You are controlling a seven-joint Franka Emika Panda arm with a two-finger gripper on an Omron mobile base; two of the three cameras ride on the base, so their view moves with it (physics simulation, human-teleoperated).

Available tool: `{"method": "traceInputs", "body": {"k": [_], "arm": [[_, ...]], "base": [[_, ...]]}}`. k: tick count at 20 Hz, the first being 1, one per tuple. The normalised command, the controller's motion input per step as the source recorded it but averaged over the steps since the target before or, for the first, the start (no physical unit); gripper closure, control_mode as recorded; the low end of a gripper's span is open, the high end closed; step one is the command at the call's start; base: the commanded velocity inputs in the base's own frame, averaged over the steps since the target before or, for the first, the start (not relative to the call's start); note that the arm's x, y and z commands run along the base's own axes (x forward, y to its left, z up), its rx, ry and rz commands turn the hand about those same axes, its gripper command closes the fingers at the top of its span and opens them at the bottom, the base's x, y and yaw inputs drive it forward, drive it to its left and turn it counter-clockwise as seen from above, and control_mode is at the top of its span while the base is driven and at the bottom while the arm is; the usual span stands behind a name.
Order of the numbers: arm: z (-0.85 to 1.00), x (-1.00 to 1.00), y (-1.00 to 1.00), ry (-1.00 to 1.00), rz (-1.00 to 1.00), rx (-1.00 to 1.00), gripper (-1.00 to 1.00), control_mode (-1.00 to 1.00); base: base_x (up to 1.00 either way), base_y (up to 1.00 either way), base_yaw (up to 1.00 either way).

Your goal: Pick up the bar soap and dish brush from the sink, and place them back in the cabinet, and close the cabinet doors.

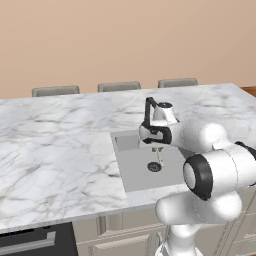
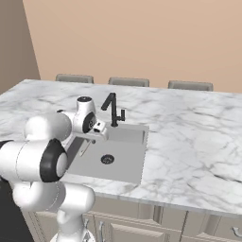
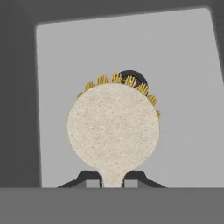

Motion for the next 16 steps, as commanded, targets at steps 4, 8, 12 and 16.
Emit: {"method": "traceInputs", "body": {"k": [4, 8, 12, 16], "arm": [[0.53, -0.68, -0.12, 0.0, 0.03, 0.0, 1.0, -1.0], [0.54, -0.66, -0.04, 0.0, 0.02, 0.0, 1.0, -1.0], [0.57, -0.64, 0.0, 0.0, 0.0, 0.0, 1.0, -1.0], [0.5, -0.7, -0.01, 0.0, 0.0, 0.0, 1.0, -1.0]], "base": [[0.0, 0.0, 0.0], [0.0, 0.0, 0.0], [0.0, 0.0, 0.0], [0.0, 0.0, 0.0]]}}
